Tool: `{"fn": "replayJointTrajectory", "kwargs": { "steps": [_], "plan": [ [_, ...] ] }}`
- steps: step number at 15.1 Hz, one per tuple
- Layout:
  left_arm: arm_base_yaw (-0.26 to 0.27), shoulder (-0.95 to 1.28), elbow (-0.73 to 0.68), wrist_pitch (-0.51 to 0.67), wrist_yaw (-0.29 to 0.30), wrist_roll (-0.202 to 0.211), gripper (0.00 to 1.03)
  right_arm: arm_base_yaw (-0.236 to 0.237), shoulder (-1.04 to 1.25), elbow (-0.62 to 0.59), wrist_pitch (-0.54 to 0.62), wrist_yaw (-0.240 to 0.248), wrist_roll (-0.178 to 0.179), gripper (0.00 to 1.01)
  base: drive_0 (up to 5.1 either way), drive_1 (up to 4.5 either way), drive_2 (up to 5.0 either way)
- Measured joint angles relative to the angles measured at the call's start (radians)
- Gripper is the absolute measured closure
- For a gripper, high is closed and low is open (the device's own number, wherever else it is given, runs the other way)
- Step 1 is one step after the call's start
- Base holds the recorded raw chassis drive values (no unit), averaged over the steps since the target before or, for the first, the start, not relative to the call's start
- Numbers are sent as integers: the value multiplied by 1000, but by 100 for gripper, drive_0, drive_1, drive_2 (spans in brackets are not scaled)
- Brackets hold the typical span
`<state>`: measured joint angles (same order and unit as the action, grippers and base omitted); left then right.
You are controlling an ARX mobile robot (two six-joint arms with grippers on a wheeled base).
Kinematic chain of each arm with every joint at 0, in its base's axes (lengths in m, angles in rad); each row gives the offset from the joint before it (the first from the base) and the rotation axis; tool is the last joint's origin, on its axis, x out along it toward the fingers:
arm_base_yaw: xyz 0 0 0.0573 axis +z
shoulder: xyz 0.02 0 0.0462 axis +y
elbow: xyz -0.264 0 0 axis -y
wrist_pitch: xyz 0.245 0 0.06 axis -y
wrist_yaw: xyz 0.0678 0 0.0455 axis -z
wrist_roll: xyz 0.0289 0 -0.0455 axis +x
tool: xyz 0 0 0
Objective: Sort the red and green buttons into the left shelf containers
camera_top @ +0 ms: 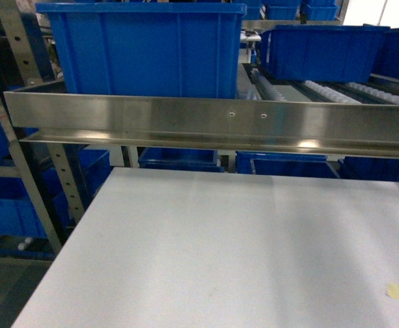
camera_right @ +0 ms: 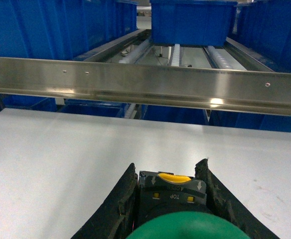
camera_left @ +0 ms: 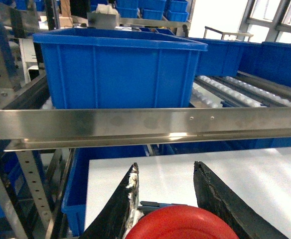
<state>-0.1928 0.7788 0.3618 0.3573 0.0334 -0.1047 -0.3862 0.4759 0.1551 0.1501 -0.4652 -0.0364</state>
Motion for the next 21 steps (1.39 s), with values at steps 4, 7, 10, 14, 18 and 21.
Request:
{"fn": "replayJointTrajectory", "kwargs": {
  "steps": [4, 7, 10, 14, 18, 21],
  "plan": [
    [0, 0, 0, 0, 0, 0, 74, 0, 0, 0, 0, 0, 0, 72, -503, 143, 315],
    [0, 0, 0, -1, 0, 0, 74, 0, 0, 0, 1, 0, -1, 72, -503, 143, 315],
    [0, 0, 0, -1, 0, 0, 74, 0, 0, 0, 0, 0, -1, 72, -503, 143, 315],
    [0, 0, 0, 1, 0, 0, 74, 0, 0, 0, 0, 0, -1, 72, -503, 143, 315],
    [0, 0, 0, 1, 0, 0, 74, 0, 0, 0, 1, 0, -1, 72, -500, 220, 263],
    [0, 0, 0, 0, 1, 0, 74, 0, 0, 0, 0, 0, -1, 72, -503, 236, 236]
  ]
}}
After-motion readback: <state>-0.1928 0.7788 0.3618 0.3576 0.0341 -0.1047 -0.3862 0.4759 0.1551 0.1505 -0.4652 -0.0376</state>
